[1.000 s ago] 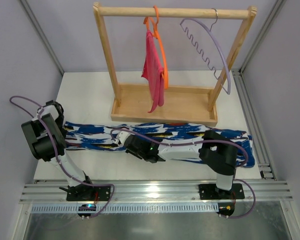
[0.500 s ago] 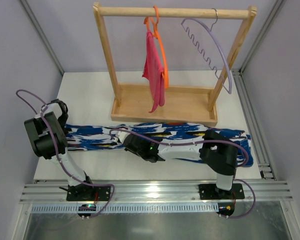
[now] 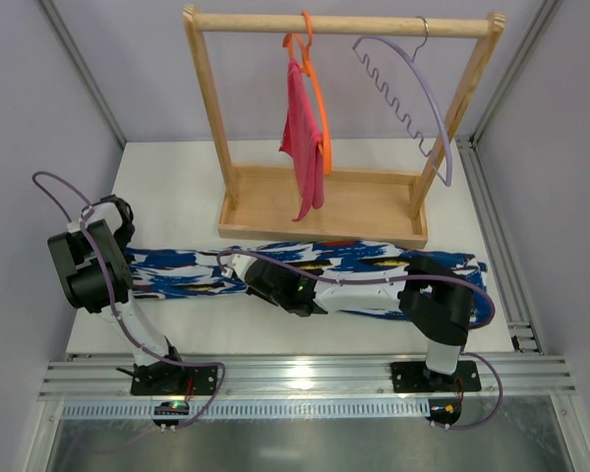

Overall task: Place the trousers on the hanger
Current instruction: Fold the trousers

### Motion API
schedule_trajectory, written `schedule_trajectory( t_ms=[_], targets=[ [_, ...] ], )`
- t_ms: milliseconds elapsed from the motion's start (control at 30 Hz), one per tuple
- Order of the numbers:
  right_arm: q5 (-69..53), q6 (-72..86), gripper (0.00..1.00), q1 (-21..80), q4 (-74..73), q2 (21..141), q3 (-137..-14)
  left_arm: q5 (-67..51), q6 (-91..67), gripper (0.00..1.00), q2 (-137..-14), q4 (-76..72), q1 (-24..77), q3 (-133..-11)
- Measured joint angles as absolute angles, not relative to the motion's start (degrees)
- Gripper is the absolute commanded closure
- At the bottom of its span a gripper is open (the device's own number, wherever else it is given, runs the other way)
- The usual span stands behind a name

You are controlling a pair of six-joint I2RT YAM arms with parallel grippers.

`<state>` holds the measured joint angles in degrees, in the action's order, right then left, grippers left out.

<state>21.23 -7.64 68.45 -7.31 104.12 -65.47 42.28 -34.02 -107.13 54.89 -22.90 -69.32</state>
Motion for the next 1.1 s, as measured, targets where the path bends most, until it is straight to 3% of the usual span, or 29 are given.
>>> schedule_trajectory(
  t_ms=[1100],
  targets=[
    [25.0, -8.0, 0.96, 67.4, -5.1, 103.0, -65.5, 46.8, -35.1, 0.99, -104.2, 52.5, -23.6, -63.4]
  ],
)
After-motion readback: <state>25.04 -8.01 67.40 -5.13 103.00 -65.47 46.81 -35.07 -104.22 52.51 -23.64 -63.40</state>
